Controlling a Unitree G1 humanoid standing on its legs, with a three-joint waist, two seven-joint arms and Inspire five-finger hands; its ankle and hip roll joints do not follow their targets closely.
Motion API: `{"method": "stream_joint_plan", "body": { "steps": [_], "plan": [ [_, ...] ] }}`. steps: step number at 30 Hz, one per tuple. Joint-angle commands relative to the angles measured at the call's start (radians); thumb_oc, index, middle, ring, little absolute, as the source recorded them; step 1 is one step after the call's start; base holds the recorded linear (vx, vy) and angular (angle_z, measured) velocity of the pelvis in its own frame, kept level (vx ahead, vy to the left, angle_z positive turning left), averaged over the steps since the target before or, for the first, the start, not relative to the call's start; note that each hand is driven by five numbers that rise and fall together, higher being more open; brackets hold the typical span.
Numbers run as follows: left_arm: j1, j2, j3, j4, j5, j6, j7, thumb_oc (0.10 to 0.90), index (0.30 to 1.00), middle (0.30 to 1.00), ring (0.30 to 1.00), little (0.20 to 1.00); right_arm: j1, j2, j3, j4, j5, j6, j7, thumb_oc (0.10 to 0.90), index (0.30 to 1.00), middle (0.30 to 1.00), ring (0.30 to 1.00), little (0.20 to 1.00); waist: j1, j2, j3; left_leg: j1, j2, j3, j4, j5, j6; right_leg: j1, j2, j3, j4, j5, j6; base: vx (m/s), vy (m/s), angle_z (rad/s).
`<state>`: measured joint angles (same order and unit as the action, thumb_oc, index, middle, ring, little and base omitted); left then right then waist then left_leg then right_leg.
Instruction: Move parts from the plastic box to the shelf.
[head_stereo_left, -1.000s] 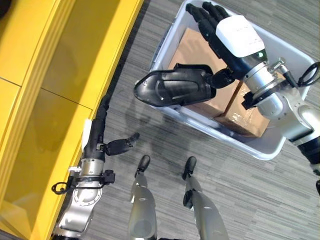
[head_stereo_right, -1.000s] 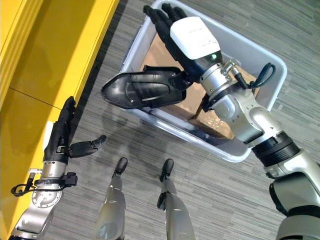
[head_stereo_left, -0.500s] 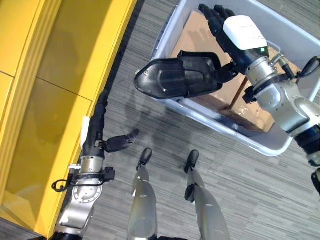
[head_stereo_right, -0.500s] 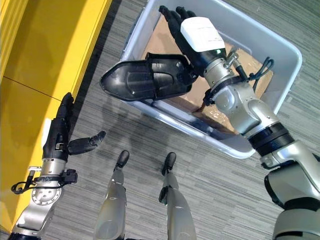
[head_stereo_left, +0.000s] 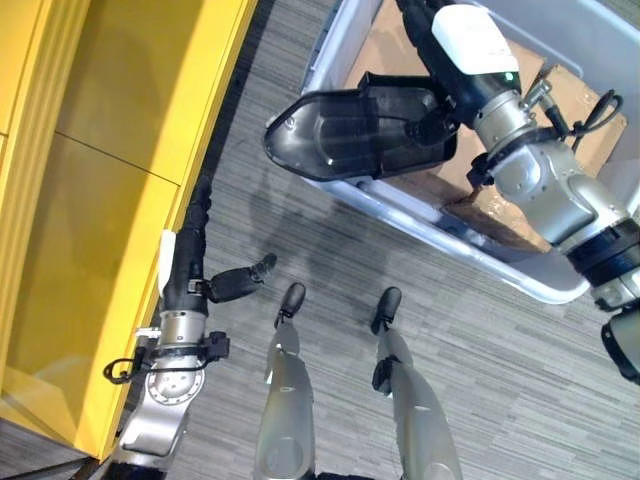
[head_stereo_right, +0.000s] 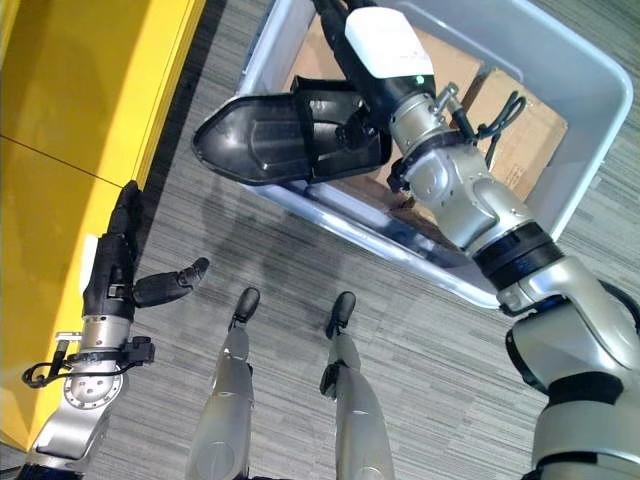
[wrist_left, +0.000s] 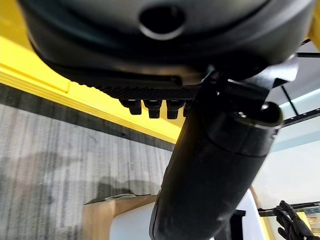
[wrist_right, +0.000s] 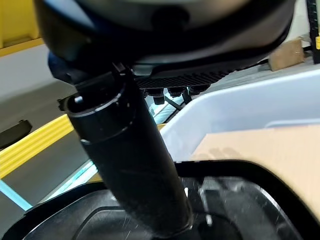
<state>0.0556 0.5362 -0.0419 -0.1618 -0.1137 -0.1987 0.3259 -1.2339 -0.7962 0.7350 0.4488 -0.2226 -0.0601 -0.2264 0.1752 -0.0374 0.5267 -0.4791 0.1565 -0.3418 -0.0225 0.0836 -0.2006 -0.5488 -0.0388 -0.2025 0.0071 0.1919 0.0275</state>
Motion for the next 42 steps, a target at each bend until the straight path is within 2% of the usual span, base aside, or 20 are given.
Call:
{"method": "stream_joint_plan", "body": {
  "steps": [1, 19, 28, 38, 39, 41, 42],
  "plan": [
    [0.009, 0.051, 0.023, -0.156, -0.012, -0.092, 0.053, 0.900, 1.000, 1.000, 1.000, 1.000, -0.184, -0.027, 0.057, -0.026, 0.025, -0.040, -0.074, 0.900, 1.000, 1.000, 1.000, 1.000, 0.001, -0.023, -0.007, 0.081, 0.060, 0.023, -0.065, 0.086, 0.008, 0.019, -0.092, 0.055, 0.099, -0.120, 0.089, 0.00, 0.000, 0.00],
    [-0.001, 0.051, 0.018, -0.154, -0.011, -0.096, 0.077, 0.900, 1.000, 1.000, 1.000, 1.000, -0.249, 0.014, 0.097, 0.051, 0.043, -0.031, -0.085, 0.900, 1.000, 1.000, 1.000, 1.000, 0.014, -0.026, -0.007, 0.003, 0.063, 0.005, -0.065, 0.092, 0.006, -0.064, -0.092, 0.043, 0.133, -0.136, 0.085, 0.01, -0.001, 0.01],
    [-0.003, 0.047, 0.017, -0.150, -0.016, -0.096, 0.090, 0.900, 1.000, 1.000, 1.000, 1.000, -0.287, 0.024, 0.125, 0.073, 0.055, -0.028, -0.089, 0.900, 1.000, 1.000, 1.000, 1.000, 0.021, -0.039, -0.007, -0.061, 0.065, -0.016, -0.065, 0.096, 0.006, -0.125, -0.090, 0.033, 0.155, -0.146, 0.085, 0.04, -0.013, 0.06],
    [-0.013, 0.048, 0.019, -0.148, -0.017, -0.095, 0.106, 0.900, 1.000, 1.000, 1.000, 1.000, -0.303, 0.071, 0.131, 0.108, 0.082, -0.023, -0.100, 0.900, 1.000, 1.000, 1.000, 1.000, 0.030, -0.063, -0.007, -0.113, 0.075, -0.038, -0.065, 0.094, 0.002, -0.177, -0.082, 0.020, 0.181, -0.160, 0.080, 0.02, -0.012, 0.04],
    [-0.011, 0.047, 0.018, -0.149, -0.017, -0.095, 0.107, 0.900, 1.000, 1.000, 1.000, 1.000, -0.303, 0.077, 0.132, 0.111, 0.084, -0.023, -0.101, 0.796, 0.855, 0.855, 0.855, 0.855, 0.031, -0.064, -0.007, -0.111, 0.078, -0.038, -0.065, 0.088, 0.002, -0.176, -0.081, 0.017, 0.186, -0.170, 0.080, 0.00, 0.000, 0.00],
    [-0.015, 0.048, 0.019, -0.150, -0.019, -0.094, 0.107, 0.900, 1.000, 1.000, 1.000, 1.000, -0.307, 0.085, 0.133, 0.124, 0.089, -0.022, -0.098, 0.400, 0.300, 0.300, 0.300, 0.300, 0.031, -0.067, -0.007, -0.126, 0.075, -0.042, -0.065, 0.095, 0.001, -0.184, -0.083, 0.012, 0.184, -0.163, 0.079, 0.00, 0.000, 0.00],
    [-0.012, 0.048, 0.019, -0.150, -0.018, -0.094, 0.108, 0.900, 1.000, 1.000, 1.000, 1.000, -0.303, 0.089, 0.136, 0.132, 0.091, -0.021, -0.096, 0.400, 0.300, 0.300, 0.300, 0.300, 0.033, -0.067, -0.007, -0.119, 0.077, -0.041, -0.065, 0.088, 0.001, -0.179, -0.081, 0.011, 0.189, -0.171, 0.079, 0.00, 0.000, 0.00]
  ]
}}
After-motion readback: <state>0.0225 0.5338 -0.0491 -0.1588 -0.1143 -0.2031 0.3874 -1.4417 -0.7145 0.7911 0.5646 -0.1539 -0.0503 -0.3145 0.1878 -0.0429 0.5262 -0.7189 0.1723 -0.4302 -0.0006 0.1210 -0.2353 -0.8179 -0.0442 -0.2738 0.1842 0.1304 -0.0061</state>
